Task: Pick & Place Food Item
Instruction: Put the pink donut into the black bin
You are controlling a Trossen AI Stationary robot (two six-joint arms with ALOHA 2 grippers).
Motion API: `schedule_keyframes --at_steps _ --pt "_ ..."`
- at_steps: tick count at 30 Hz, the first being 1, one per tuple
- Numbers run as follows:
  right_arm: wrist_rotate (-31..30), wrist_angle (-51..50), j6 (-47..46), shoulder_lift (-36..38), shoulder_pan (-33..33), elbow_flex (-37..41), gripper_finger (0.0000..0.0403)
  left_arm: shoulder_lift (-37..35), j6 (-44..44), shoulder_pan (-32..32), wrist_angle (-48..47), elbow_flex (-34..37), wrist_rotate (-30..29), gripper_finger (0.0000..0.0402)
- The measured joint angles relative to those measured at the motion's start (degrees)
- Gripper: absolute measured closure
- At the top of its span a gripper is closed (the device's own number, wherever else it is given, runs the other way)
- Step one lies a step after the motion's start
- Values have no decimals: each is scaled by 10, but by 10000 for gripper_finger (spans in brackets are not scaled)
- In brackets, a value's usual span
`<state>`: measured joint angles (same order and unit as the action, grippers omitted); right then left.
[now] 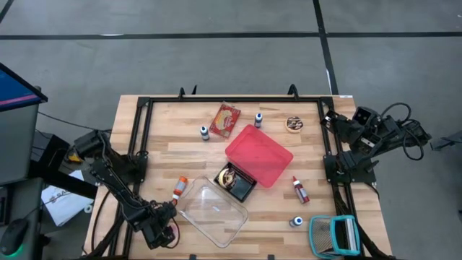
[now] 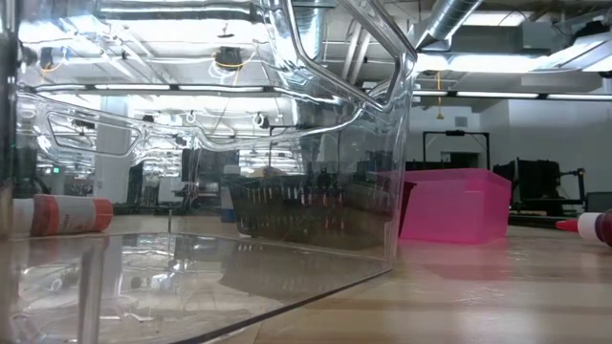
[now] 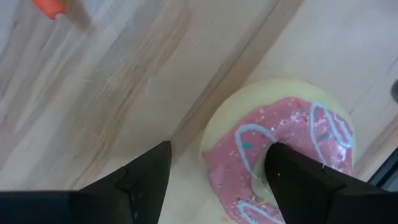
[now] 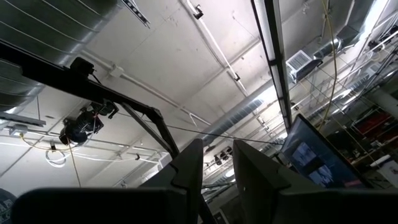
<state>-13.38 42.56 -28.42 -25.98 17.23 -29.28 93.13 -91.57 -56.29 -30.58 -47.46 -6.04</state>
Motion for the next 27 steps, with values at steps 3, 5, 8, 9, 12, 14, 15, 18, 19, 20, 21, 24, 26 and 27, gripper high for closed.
schedule_keyframes --at_steps 3,5,8,9,12,14,15,18,19,20,21,24,26,27 --pt "0 0 -2 0 0 0 321 -3 0 -1 -2 0 3 158" --pt "0 0 -5 0 0 0 321 -4 0 -1 -5 0 4 158" --pt "0 -1 -5 0 0 0 321 -4 -1 -4 -15 0 5 164" --pt "0 -1 -5 0 0 0 321 -3 -2 -4 -17 0 6 169" --pt "0 -1 -5 0 0 0 321 -3 -3 -4 -14 0 10 193" --pt "0 -1 -5 0 0 0 321 -3 -9 -3 -15 0 11 215" --pt "0 -1 -5 0 0 0 321 -3 -17 -3 -15 0 11 225" --pt "-1 -1 -6 0 0 0 321 -14 -44 -3 -23 0 -11 253" --pt "-1 -1 -7 0 0 0 321 -20 -51 -3 -25 0 -21 259" --pt "-1 -1 -8 0 0 0 321 -28 -60 -3 -30 0 -32 263" --pt "-1 0 -10 0 0 0 321 -37 -68 -3 -40 0 -38 265" --pt "-2 1 -12 0 0 0 321 -64 -82 -4 -74 0 -48 266" --pt "-2 1 -15 0 0 0 321 -88 -83 -7 -98 0 -47 262" --pt "-2 1 -16 0 0 0 321 -100 -83 -9 -106 0 -47 260"
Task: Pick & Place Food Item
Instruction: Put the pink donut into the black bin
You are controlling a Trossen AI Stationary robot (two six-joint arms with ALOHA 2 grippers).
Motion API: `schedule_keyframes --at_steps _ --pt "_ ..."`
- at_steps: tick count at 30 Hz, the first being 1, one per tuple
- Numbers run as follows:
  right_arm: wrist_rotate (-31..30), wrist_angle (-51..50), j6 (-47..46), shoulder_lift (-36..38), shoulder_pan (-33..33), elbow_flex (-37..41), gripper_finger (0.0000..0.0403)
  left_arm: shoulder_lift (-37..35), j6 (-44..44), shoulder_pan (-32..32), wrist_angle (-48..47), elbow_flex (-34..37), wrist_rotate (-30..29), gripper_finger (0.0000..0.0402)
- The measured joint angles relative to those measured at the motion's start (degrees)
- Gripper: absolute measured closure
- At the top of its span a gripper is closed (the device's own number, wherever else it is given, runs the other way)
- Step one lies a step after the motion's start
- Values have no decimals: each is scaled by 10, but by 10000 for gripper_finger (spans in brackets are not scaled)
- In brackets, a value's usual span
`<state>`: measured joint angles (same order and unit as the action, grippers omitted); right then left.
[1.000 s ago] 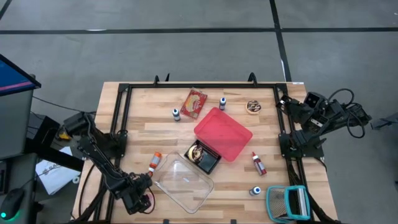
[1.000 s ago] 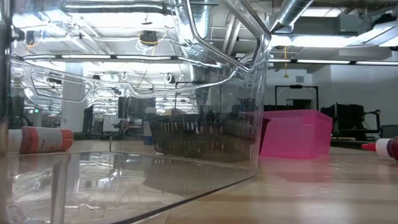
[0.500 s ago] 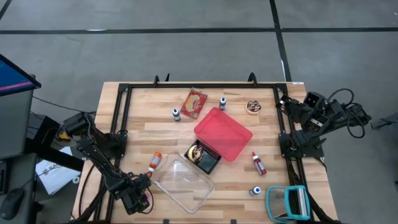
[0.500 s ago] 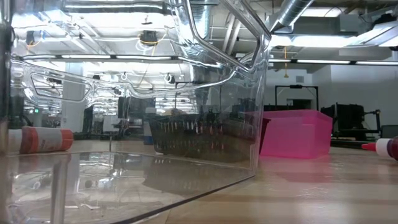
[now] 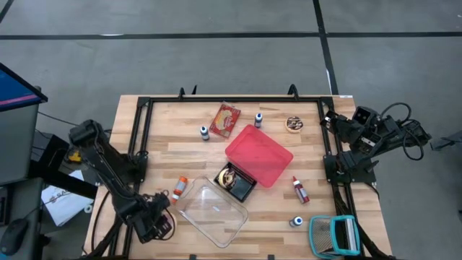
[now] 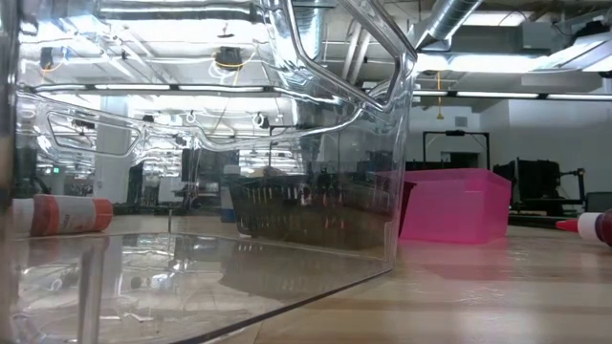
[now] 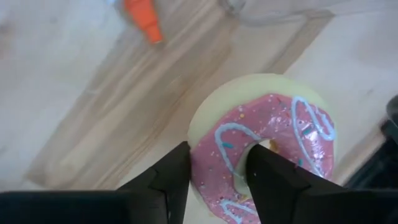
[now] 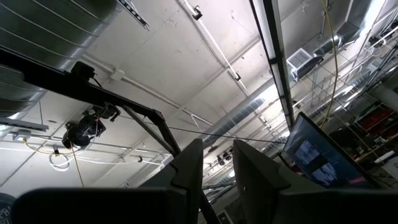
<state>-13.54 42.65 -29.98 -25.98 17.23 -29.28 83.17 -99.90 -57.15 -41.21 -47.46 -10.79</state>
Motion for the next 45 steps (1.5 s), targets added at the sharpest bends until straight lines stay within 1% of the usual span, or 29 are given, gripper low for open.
schedule_keyframes --at_steps 5,9,12,14,16,18,20,24,26,29,31,34,38,42,45 --pt "0 2 0 0 0 0 321 -68 0 -13 -70 0 -1 250" --pt "1 3 0 0 0 0 321 -145 0 -15 -143 0 0 247" --pt "1 8 0 0 0 0 321 -207 8 1 -174 0 -34 247" --pt "1 9 0 0 0 0 321 -236 25 26 -180 0 -55 249" --pt "1 11 0 0 0 0 321 -254 63 66 -173 0 -69 252" --pt "1 11 0 0 0 0 321 -257 122 120 -146 0 -74 255" --pt "1 11 0 0 0 0 321 -252 200 184 -92 0 -74 258" --pt "2 11 1 1 0 0 321 -214 360 319 42 -5 -58 258" --pt "2 12 1 2 0 0 321 -181 433 376 88 -25 -49 258" --pt "2 12 1 2 0 0 321 -111 534 450 120 -78 -20 259" --pt "6 13 0 2 0 0 321 -51 588 483 114 -129 9 259" --pt "15 16 0 2 0 0 321 41 640 502 57 -217 24 259" --pt "18 20 0 2 1 0 321 150 674 504 -24 -336 33 259" --pt "28 20 0 2 10 0 321 228 710 501 -68 -435 37 259" --pt "31 19 0 2 16 0 321 268 732 502 -115 -488 38 259"
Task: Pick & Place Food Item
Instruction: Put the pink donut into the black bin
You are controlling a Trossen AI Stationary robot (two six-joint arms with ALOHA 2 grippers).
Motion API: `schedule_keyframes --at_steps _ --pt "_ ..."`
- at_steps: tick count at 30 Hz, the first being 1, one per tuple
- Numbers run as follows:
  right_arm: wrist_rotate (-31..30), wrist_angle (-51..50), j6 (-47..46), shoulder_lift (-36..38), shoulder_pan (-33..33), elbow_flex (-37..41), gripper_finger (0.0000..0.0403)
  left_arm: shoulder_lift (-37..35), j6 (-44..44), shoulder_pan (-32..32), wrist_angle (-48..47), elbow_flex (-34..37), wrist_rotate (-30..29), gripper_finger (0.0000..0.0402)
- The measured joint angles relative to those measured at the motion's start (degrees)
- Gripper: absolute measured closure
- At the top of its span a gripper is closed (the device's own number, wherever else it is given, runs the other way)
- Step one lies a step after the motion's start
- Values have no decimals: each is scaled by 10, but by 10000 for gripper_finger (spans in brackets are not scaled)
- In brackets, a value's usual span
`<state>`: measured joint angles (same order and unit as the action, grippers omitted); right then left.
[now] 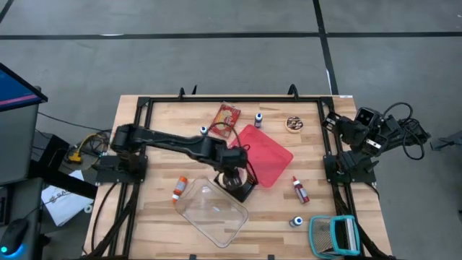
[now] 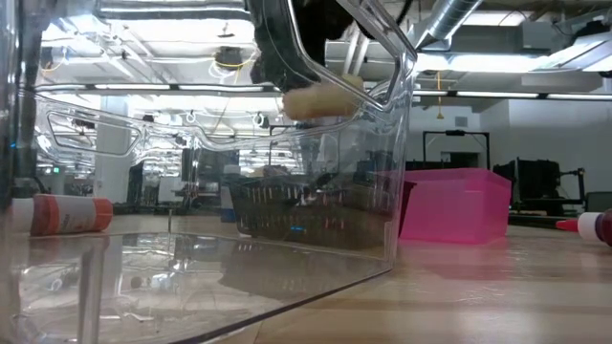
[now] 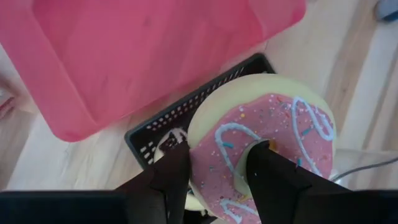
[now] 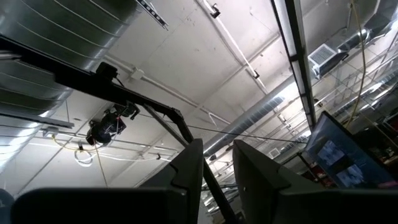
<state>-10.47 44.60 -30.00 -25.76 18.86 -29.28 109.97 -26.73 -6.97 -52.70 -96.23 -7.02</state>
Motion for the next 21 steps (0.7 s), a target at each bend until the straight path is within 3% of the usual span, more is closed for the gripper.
schedule_keyframes --at_steps 11,21 --pt "0 -18 0 0 35 0 321 88 30 -2 -95 -53 41 259" --pt "0 -25 0 0 48 0 321 106 65 -5 -72 -54 41 249"
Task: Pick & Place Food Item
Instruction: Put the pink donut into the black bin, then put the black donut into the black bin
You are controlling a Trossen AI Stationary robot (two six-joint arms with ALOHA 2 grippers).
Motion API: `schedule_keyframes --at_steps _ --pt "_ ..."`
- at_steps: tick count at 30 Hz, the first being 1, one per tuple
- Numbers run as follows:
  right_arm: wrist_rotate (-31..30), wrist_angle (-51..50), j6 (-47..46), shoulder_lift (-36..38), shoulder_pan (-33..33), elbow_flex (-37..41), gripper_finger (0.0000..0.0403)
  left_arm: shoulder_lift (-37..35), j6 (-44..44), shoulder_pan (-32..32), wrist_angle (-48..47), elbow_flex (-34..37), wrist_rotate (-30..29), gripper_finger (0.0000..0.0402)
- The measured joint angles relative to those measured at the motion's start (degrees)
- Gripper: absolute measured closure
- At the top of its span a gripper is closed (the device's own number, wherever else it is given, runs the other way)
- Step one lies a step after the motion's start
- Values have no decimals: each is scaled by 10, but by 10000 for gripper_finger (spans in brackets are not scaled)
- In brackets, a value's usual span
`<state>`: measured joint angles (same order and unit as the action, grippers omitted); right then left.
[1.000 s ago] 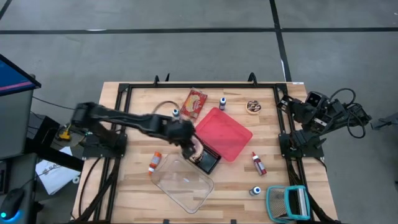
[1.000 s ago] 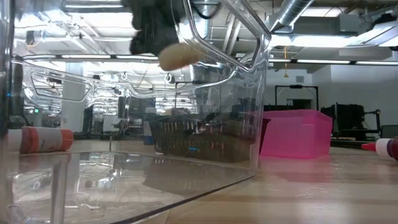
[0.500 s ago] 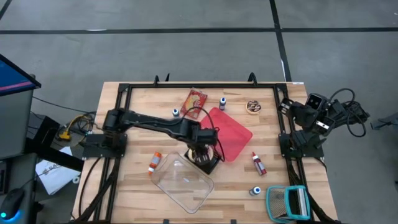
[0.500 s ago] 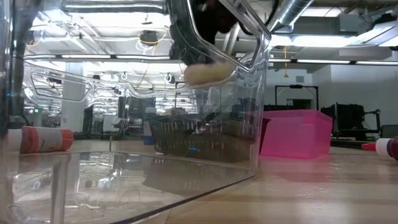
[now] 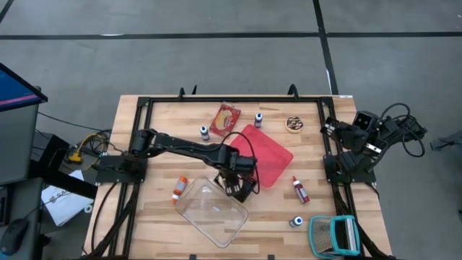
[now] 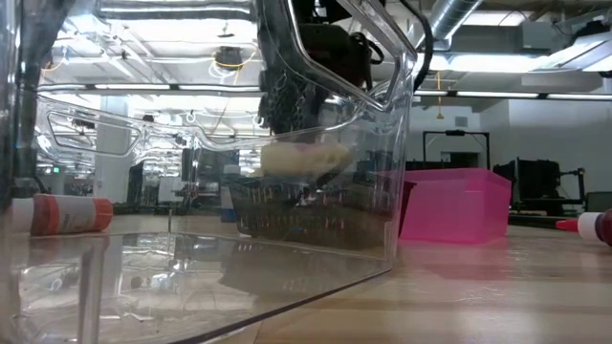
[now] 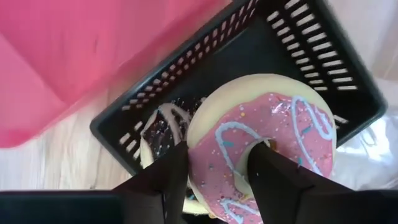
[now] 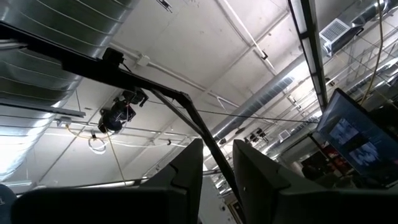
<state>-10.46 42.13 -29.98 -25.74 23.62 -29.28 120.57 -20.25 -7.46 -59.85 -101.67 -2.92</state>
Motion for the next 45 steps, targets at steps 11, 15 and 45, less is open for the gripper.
schedule_keyframes --at_steps 11,15,45 --pt "1 -3 0 0 0 0 321 2 20 7 14 1 -3 203" --pt "1 -3 0 0 0 0 321 2 29 7 14 2 -11 186" --pt "-147 -136 40 0 -2 0 321 -462 -211 2 167 343 -182 197"
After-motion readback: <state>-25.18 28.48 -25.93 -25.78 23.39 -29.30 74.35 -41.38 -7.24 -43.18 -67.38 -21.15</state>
